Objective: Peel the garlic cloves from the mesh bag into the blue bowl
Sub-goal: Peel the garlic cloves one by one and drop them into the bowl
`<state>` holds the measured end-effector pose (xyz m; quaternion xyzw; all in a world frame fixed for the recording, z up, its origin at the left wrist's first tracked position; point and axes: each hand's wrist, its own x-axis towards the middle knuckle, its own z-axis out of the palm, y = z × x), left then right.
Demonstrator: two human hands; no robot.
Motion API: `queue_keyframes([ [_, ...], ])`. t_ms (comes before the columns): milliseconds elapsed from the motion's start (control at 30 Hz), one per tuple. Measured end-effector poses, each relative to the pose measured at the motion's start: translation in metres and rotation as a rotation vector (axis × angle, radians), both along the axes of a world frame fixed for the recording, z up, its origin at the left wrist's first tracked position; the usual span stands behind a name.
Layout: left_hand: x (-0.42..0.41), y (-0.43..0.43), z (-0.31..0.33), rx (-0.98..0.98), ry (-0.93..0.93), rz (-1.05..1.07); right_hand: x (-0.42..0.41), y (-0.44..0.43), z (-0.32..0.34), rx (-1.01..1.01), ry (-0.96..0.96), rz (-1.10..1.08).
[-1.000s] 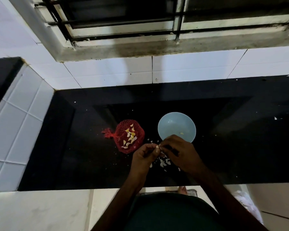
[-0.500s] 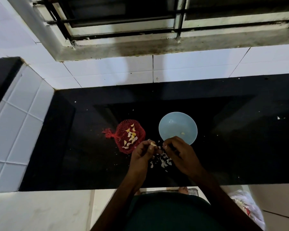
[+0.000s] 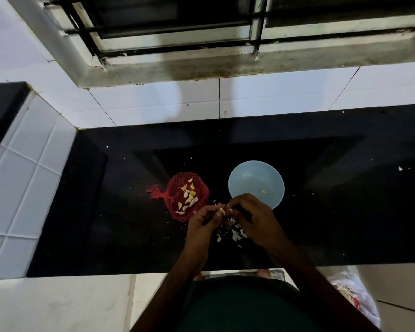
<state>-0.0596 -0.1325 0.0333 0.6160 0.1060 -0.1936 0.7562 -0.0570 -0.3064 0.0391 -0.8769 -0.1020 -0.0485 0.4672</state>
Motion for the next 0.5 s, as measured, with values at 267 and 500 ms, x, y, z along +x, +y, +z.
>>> queue_keyframes([
  [267, 0.0002, 0.008, -0.0006, 0.052, 0.032, 0.008, 0.0005, 0.0035, -0.0045, -0.009, 0.061, 0.043],
  [500, -0.0005, 0.0101, 0.0004, 0.067, 0.05, -0.067, 0.0052, -0.0034, -0.0076, 0.044, 0.064, 0.16],
])
